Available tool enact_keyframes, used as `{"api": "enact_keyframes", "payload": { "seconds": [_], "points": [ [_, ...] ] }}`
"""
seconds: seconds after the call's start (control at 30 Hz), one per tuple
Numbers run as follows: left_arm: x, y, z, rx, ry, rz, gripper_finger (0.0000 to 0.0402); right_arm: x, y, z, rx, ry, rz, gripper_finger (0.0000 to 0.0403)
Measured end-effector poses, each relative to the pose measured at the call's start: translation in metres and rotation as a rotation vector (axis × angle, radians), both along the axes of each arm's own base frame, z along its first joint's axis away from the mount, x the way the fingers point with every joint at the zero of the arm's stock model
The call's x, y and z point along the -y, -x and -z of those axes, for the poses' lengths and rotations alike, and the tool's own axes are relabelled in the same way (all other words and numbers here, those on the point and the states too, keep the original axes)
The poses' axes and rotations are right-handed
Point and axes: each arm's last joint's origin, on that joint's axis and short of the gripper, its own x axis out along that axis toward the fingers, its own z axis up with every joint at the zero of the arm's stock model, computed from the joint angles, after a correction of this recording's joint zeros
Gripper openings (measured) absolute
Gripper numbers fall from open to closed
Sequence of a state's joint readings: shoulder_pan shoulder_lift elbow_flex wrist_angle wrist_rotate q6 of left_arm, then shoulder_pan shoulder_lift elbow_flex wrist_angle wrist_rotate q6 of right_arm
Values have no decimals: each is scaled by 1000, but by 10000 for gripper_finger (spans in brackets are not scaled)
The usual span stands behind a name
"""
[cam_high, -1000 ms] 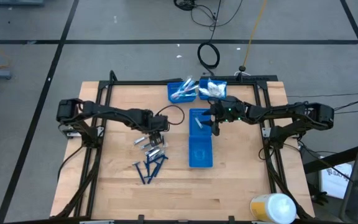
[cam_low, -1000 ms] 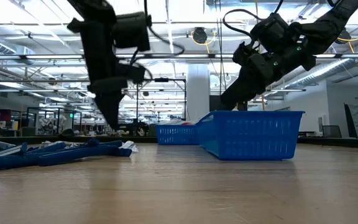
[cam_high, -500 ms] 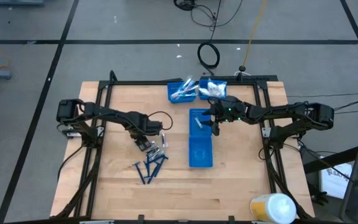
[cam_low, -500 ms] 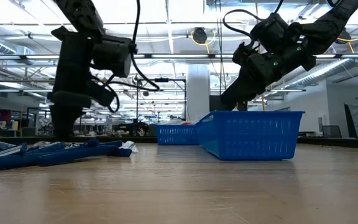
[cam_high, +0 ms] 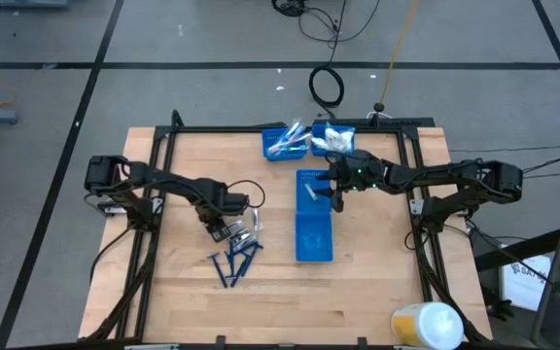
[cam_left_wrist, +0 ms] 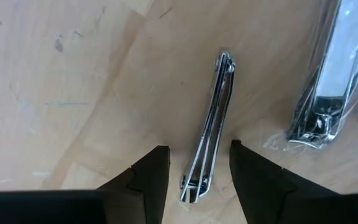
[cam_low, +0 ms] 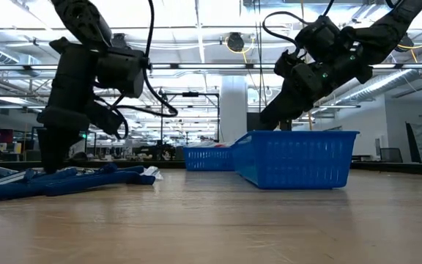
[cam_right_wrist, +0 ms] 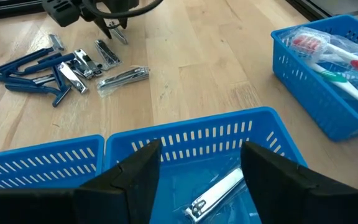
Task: Pick & Place Travel size toiletries
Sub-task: Put the nail clipper into the center blue bin
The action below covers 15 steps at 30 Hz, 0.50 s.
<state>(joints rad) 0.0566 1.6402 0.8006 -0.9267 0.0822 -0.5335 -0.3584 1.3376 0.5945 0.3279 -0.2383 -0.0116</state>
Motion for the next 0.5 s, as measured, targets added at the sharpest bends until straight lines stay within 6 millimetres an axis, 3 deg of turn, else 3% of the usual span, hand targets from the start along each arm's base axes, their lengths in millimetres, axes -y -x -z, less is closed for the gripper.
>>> {"api": "enact_keyframes", "payload": {
  "seconds": [0.2, 0.5],
  "points": [
    [0, -1, 7, 71, 5, 21, 136, 0, 0, 0, 0, 0, 0, 210],
    [-4, -1, 7, 89, -2, 72, 44, 0, 0, 0, 0, 0, 0, 210]
  ]
}}
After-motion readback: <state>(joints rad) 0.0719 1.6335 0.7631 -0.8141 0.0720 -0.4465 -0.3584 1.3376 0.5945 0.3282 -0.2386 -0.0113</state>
